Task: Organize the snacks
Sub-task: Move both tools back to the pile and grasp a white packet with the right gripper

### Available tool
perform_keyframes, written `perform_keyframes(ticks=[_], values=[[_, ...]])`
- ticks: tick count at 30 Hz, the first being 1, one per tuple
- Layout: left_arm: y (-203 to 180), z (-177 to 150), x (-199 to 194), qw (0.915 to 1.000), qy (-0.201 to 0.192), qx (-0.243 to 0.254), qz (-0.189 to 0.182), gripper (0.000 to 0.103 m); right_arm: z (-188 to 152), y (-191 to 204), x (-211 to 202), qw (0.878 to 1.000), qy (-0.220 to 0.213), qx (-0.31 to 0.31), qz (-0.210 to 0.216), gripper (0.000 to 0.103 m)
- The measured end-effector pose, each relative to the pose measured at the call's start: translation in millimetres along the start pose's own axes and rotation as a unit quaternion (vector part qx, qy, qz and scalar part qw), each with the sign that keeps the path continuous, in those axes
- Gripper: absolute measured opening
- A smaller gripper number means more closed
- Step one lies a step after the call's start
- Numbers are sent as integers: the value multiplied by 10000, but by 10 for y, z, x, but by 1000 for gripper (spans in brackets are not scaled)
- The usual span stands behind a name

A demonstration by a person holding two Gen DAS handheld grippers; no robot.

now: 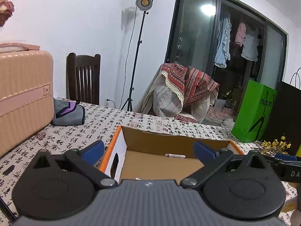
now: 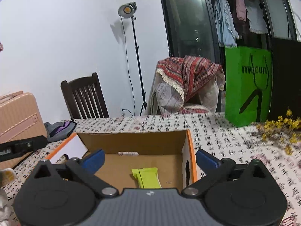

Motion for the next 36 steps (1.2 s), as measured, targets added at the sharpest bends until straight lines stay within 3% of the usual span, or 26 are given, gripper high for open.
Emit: perform_keyframes(ticks=[12,24,36], values=[[-15,48,-617,9998,60,96,-157,103,74,184,-731,9993,-131,-319,163,103],[84,-342,-1354,9988,144,276,-378,103,-526,153,-1464,9990,270,-257,254,103],[369,-832,-1756,9985,418,164,-326,103,-1070,-10,-1916,9978,641,-151,22,103]])
Point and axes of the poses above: each gripper's, at about its wrist camera, not at the fingertips, and x roughly the way its jaws point, y to its left, z to its top, the point moved 7 cm from there along x, roughly the way its jaws point, and after that the axes turned 12 degrees about -y, right-handed, at the moved point
